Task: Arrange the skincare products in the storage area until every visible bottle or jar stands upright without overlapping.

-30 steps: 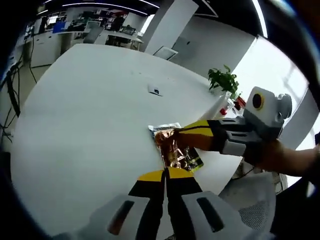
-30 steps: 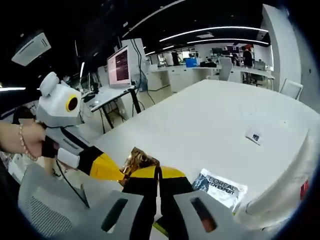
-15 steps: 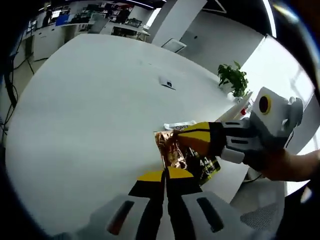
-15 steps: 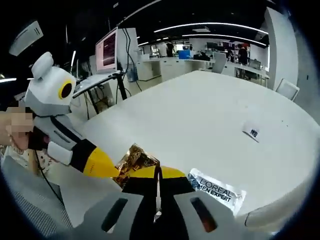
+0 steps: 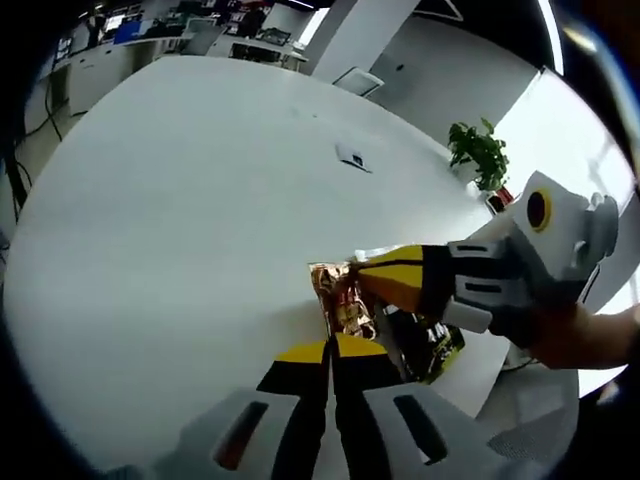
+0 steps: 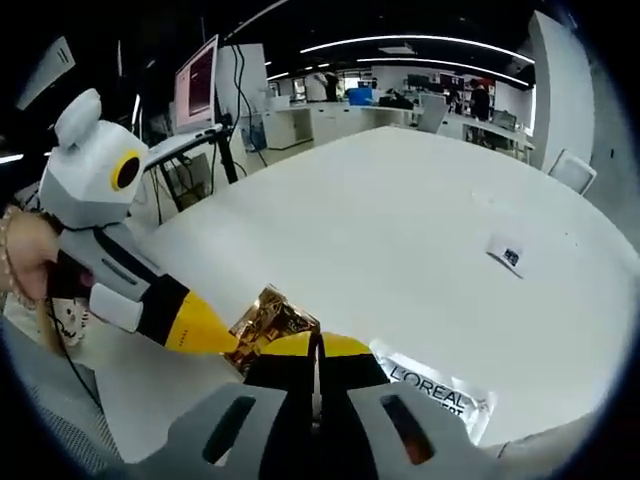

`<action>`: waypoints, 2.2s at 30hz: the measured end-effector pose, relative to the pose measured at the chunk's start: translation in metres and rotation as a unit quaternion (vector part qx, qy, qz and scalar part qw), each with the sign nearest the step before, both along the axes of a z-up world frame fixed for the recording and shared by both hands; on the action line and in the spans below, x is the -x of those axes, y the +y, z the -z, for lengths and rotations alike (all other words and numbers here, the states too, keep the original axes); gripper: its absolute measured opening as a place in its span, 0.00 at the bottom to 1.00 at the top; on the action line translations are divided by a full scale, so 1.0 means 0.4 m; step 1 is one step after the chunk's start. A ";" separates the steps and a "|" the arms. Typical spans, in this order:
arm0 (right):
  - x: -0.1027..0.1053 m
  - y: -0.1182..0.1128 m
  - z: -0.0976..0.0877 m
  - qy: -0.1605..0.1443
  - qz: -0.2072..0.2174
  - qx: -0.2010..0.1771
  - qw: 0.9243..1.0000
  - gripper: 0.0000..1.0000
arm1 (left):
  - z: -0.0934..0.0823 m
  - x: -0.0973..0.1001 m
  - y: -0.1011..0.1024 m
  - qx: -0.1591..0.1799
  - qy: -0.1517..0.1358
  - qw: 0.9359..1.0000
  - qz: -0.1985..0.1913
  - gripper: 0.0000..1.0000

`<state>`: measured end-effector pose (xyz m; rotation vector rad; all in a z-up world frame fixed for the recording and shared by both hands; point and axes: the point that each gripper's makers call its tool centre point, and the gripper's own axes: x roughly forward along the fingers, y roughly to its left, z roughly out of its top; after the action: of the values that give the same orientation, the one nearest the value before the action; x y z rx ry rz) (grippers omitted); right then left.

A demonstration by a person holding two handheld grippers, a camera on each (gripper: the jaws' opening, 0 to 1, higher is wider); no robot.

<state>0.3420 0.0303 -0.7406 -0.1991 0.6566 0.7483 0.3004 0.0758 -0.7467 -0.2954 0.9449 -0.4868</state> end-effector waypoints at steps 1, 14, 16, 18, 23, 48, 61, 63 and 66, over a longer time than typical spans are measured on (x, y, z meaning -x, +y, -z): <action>-0.001 0.000 0.003 0.000 0.000 0.001 1.000 0.01 | 0.005 -0.001 0.001 0.000 0.001 1.000 -0.001 0.00; -0.014 -0.006 0.038 0.003 0.008 0.019 1.000 0.01 | 0.030 -0.024 -0.003 -0.006 0.004 1.000 -0.001 0.00; -0.015 -0.011 0.043 0.002 0.006 0.028 1.000 0.01 | 0.034 -0.029 -0.003 -0.006 0.004 1.000 0.002 0.00; -0.020 -0.010 0.046 0.000 0.007 0.028 1.000 0.01 | 0.041 -0.037 -0.001 -0.007 0.005 1.000 0.002 0.00; -0.037 -0.009 0.055 -0.004 0.001 0.039 0.999 0.01 | 0.050 -0.046 0.006 -0.005 0.005 1.000 0.001 0.00; -0.045 -0.002 0.064 -0.026 -0.047 0.079 0.995 0.01 | -0.005 -0.086 -0.019 -0.105 -0.127 0.978 0.125 0.17; -0.048 -0.002 0.064 -0.026 -0.049 0.077 0.996 0.01 | 0.056 -0.090 -0.070 -0.183 -0.158 0.948 0.207 0.26; -0.047 -0.002 0.064 -0.025 -0.049 0.076 0.996 0.01 | 0.047 -0.090 -0.071 -0.174 -0.163 0.950 0.202 0.25; -0.046 -0.002 0.063 -0.019 -0.045 0.071 0.996 0.02 | 0.049 -0.096 -0.064 -0.172 -0.157 0.952 0.199 0.25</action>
<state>0.3605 0.0295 -0.7660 -0.3746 0.6690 0.7830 0.3387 0.0504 -0.7664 0.2919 0.7578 -0.7017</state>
